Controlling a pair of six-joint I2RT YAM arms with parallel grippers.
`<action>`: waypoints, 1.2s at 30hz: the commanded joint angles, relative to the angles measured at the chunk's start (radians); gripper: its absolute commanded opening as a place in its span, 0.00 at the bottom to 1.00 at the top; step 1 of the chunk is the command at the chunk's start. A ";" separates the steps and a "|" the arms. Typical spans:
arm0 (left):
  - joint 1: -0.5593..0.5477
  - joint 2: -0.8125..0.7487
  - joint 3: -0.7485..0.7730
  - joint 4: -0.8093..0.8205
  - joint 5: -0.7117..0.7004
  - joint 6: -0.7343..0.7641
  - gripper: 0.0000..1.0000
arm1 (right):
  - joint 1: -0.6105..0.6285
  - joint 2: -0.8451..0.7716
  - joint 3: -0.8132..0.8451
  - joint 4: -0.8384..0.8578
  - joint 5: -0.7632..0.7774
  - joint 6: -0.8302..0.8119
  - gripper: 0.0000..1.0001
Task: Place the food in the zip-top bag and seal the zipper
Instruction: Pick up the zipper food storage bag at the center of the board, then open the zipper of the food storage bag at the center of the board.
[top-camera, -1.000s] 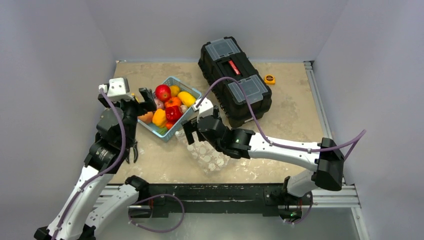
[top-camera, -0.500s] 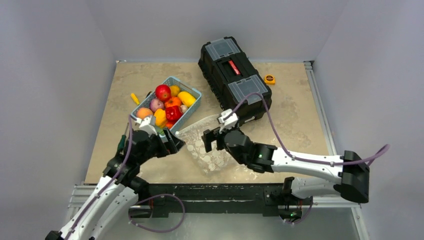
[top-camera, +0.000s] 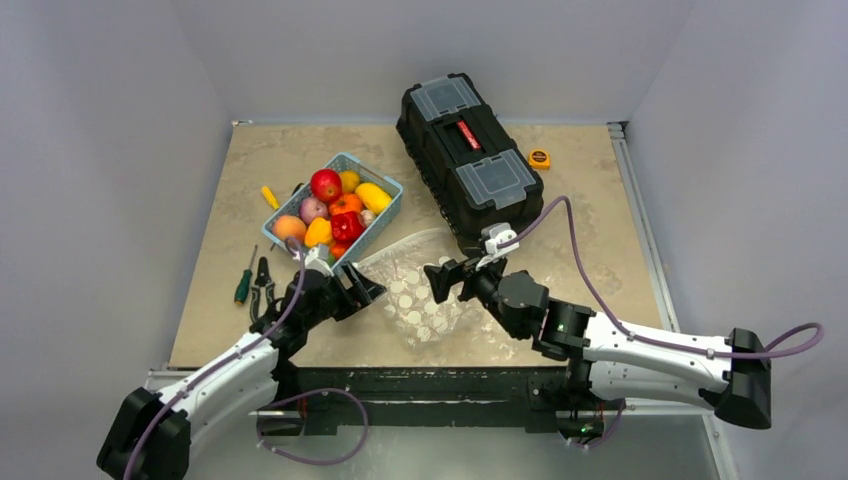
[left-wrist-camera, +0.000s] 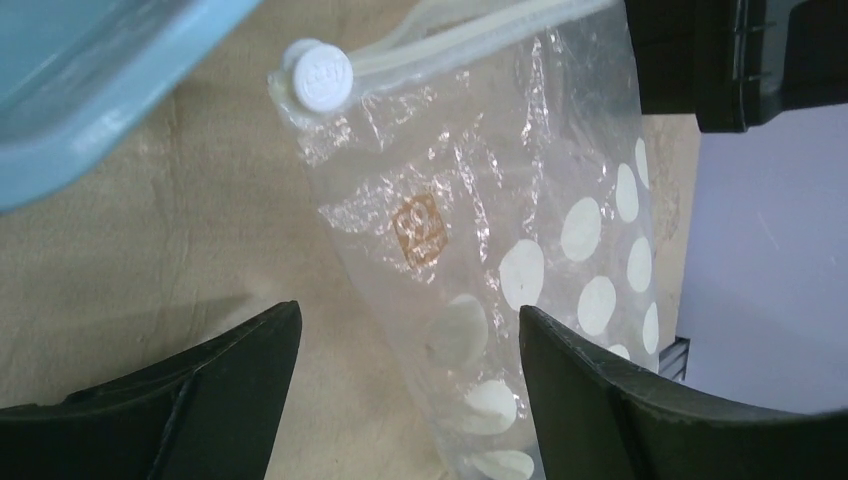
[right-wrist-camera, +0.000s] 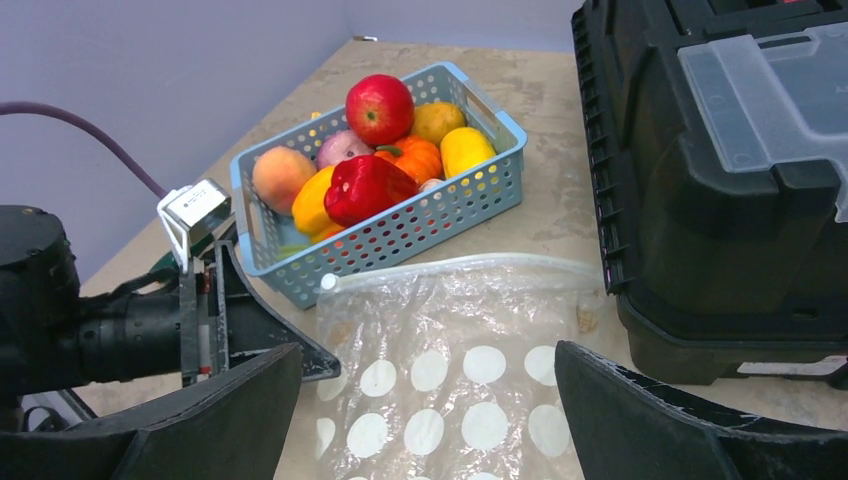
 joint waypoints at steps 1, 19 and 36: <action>-0.010 0.052 -0.011 0.232 -0.126 -0.001 0.79 | -0.003 -0.033 -0.012 0.022 -0.008 0.002 0.99; -0.016 0.222 0.101 0.327 -0.143 0.100 0.00 | -0.003 0.042 0.086 -0.050 -0.007 0.061 0.99; -0.015 0.060 0.639 -0.298 0.285 0.761 0.00 | -0.037 0.190 0.448 -0.483 0.120 0.529 0.99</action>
